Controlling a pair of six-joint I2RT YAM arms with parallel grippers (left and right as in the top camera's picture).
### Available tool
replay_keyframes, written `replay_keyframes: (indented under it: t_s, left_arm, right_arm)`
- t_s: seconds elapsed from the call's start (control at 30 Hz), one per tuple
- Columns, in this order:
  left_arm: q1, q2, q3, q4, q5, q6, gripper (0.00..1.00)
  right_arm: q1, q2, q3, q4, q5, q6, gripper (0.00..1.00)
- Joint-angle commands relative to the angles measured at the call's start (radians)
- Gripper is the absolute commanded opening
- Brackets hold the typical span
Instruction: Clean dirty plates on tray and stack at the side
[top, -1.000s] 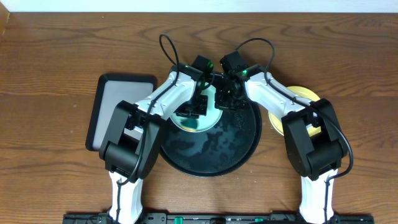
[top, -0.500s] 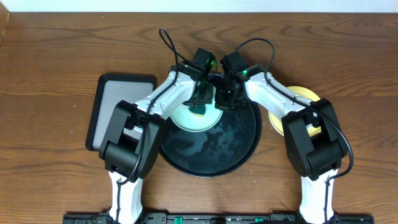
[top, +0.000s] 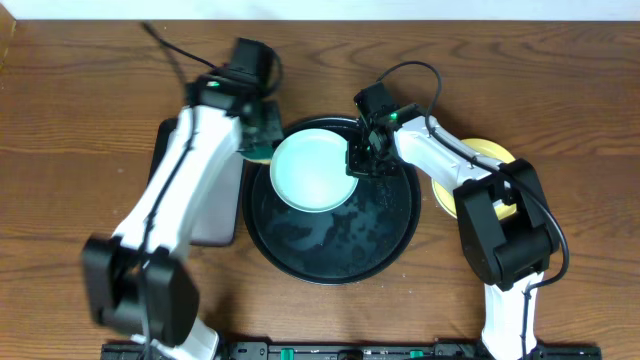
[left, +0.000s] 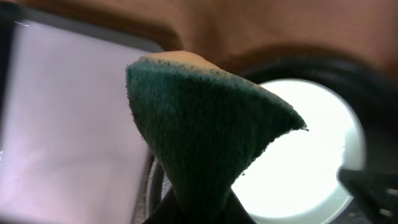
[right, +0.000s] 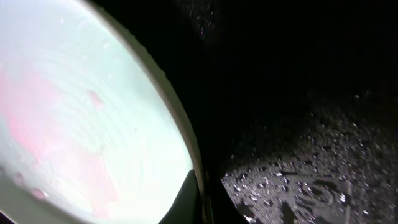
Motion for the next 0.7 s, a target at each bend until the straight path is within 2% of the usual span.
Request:
replay_keyframes:
  t_s: [0.0, 0.17, 0.37, 0.67]
  left_arm:
    - [0.058, -0.063, 0.021, -0.024, 0.020, -0.011, 0.07]
    - [0.124, -0.058, 0.013, -0.047, 0.034, -0.011, 0.08]
    - [0.163, -0.034, 0.002, -0.050, 0.033, -0.011, 0.07]
    - [0.163, -0.029, 0.002, -0.050, 0.033, -0.011, 0.08]
  right_arm:
    - [0.018, -0.101, -0.006, -0.032, 0.119, -0.065, 0.01]
    - [0.067, -0.249, -0.006, -0.070, 0.370, -0.165, 0.01]
    - [0.219, -0.392, -0.006, -0.119, 0.805, -0.266, 0.01]
    - [0.460, -0.411, -0.007, -0.140, 1.424, -0.324, 0.01]
